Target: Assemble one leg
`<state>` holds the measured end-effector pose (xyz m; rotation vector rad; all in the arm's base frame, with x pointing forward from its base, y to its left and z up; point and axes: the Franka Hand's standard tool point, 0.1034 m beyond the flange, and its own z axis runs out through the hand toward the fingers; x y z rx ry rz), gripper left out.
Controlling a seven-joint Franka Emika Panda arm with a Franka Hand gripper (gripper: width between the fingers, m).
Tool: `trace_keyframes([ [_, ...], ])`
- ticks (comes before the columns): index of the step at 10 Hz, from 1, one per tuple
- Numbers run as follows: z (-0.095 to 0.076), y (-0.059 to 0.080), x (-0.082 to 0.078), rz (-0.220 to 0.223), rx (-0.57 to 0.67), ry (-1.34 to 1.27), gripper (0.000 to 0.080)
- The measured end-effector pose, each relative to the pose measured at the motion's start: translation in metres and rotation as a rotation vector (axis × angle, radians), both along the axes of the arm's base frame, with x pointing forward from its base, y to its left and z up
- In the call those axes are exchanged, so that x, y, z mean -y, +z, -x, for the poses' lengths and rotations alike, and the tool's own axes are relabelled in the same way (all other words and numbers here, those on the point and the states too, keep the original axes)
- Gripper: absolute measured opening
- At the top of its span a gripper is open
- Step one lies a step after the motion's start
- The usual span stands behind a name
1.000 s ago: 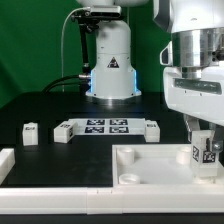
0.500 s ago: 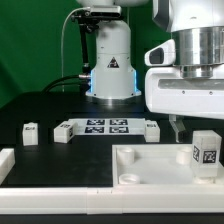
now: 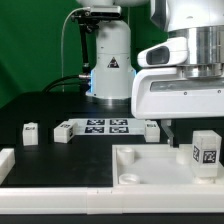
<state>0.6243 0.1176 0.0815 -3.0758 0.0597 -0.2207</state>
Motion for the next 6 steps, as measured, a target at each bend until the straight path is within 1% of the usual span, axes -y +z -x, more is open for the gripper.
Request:
trace_keyframes([
  [1, 0.0, 0.0001, -0.0011, 0.016, 0.009, 0.056, 0.0648],
  [2, -0.0001, -0.0002, 0.0, 0.017, 0.009, 0.056, 0.051],
  [3, -0.0001, -0.0002, 0.0001, 0.017, 0.009, 0.055, 0.051],
  [4, -0.0001, -0.0003, 0.0001, 0.017, 0.009, 0.055, 0.0371],
  [5, -0.0001, -0.0003, 0.0002, 0.017, 0.009, 0.055, 0.0291],
  [6, 0.0, -0.0004, 0.0001, 0.013, 0.008, 0.036, 0.0291],
])
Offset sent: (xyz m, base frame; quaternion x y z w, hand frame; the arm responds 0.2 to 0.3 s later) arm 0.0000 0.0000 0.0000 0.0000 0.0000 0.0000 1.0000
